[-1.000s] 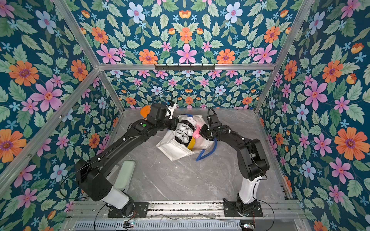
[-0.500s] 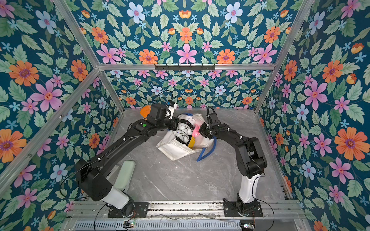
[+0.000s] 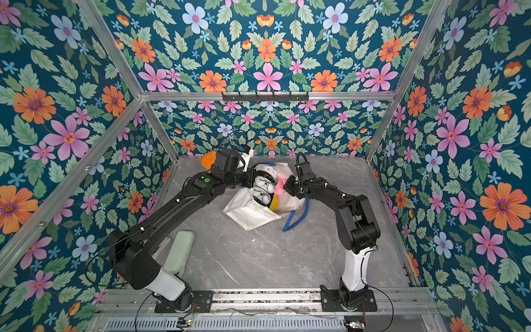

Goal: Take the alarm clock out of the canvas bag
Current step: Pick up the alarm from the canvas bag, then place the alarm at the center of the board.

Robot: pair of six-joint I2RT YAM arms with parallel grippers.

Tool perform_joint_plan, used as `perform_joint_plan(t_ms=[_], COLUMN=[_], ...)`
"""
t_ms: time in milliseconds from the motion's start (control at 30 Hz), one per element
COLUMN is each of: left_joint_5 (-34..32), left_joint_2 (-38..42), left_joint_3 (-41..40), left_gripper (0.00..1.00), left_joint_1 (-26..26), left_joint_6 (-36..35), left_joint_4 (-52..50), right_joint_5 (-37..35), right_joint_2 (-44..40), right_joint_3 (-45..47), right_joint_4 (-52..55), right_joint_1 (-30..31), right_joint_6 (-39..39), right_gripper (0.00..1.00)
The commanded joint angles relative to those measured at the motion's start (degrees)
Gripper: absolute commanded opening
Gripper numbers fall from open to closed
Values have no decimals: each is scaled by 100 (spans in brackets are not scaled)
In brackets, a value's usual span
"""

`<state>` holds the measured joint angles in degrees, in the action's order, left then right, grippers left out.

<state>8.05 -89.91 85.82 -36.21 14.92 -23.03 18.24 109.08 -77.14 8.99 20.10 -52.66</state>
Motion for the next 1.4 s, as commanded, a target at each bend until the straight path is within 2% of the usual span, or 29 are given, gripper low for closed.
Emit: perform_joint_plan(t_ms=[0,667,1367], left_joint_5=[170,-729,-692], left_joint_2=[108,-67,-159], left_joint_3=[-11,-192,-189], left_gripper=[0,0,0], left_joint_1=[-4,4,61], left_joint_6=[-16,-68,-178], left_joint_4=[701,880,901], right_joint_5=[164,108,148], right_joint_2=[-170,-1741,-3171], right_joint_3=[-64,-93,-571], right_joint_4=[-240,1226,2969], right_joint_1=[11,20,-63], right_joint_6=[98,1064,2155], right_gripper=[0,0,0])
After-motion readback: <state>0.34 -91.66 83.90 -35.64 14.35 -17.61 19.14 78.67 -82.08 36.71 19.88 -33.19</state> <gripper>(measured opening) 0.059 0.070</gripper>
